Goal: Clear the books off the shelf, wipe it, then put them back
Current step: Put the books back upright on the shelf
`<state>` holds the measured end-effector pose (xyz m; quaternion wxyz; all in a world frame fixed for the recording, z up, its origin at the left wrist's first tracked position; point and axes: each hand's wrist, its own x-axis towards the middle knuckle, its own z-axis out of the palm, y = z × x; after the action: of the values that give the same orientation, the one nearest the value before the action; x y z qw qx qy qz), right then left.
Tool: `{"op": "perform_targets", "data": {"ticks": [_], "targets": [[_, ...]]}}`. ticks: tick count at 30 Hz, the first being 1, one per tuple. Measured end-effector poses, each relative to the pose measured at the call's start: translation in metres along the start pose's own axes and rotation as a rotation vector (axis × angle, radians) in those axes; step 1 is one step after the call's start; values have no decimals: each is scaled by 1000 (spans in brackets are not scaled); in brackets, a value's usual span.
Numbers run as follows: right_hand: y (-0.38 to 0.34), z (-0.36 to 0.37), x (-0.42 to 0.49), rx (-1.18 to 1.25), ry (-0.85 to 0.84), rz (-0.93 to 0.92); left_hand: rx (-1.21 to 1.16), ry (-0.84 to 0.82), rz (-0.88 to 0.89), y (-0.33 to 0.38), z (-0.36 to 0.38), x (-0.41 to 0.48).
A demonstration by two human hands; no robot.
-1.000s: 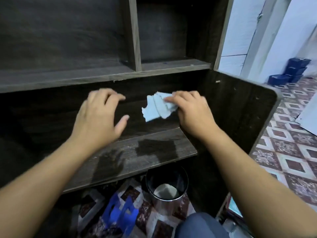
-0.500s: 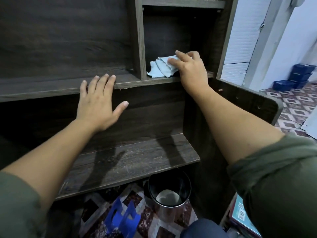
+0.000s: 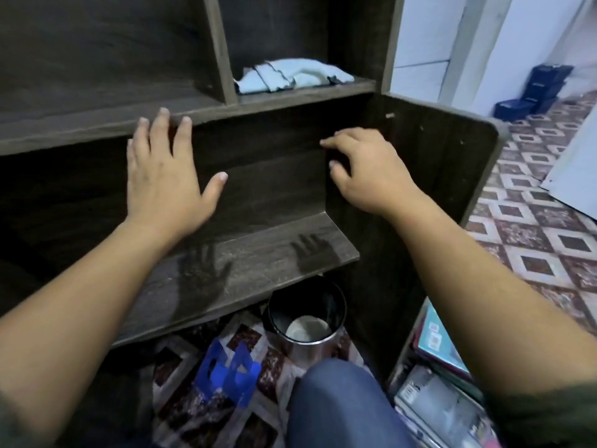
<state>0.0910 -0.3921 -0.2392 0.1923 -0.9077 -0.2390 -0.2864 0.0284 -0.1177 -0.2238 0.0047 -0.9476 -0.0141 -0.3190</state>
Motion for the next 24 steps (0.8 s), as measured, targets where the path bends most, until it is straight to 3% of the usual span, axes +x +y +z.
{"op": "perform_targets", "data": {"ticks": [6, 10, 15, 24], "targets": [[41, -5, -183, 121, -358, 195, -258, -170, 412, 114, 49, -86], [85, -4, -281, 8, -540, 447, -385, -345, 659, 193, 85, -139], [131, 6, -362, -69, -645, 695, -383, -568, 883, 265, 132, -182], [203, 68, -425, -153, -679, 794, -217, -772, 1057, 347, 231, -204]]}}
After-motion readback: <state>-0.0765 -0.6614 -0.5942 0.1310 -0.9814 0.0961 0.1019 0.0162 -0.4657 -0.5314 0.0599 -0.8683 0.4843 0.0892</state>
